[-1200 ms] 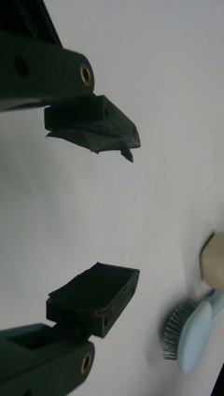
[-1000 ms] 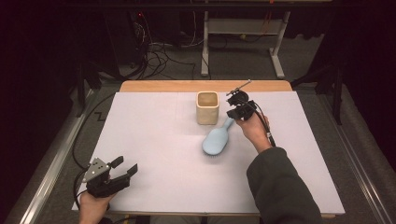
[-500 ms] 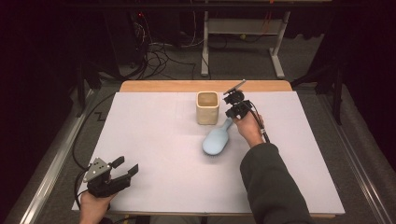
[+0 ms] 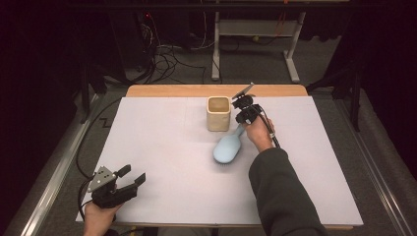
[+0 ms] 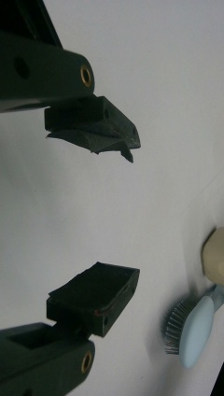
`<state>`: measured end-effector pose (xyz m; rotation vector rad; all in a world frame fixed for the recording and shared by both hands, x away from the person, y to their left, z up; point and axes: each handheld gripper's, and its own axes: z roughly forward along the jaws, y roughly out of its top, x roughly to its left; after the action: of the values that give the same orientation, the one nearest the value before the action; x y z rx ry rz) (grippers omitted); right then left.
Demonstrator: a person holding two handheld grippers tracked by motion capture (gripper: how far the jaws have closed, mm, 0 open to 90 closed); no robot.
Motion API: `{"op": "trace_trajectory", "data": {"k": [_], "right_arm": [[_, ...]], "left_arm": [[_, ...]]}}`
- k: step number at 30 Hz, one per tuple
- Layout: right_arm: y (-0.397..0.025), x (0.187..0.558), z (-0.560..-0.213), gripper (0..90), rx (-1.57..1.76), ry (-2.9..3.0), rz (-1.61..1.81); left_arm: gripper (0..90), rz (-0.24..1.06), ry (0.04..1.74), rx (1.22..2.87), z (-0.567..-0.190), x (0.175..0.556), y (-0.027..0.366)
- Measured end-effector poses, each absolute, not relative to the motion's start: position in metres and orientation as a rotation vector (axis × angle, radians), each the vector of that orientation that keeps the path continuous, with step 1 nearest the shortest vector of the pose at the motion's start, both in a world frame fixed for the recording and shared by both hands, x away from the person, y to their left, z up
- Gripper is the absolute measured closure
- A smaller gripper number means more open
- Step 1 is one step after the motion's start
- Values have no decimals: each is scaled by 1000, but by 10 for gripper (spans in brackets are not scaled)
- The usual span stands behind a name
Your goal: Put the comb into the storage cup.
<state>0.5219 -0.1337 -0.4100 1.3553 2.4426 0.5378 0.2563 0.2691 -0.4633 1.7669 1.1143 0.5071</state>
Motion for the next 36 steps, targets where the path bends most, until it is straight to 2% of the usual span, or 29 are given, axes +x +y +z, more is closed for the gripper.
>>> {"op": "trace_trajectory", "data": {"k": [36], "right_arm": [[-136, 518, -421, 900, 1389, 2488, 448]], "left_arm": [[337, 504, 1106, 1773, -463, 258, 267]]}}
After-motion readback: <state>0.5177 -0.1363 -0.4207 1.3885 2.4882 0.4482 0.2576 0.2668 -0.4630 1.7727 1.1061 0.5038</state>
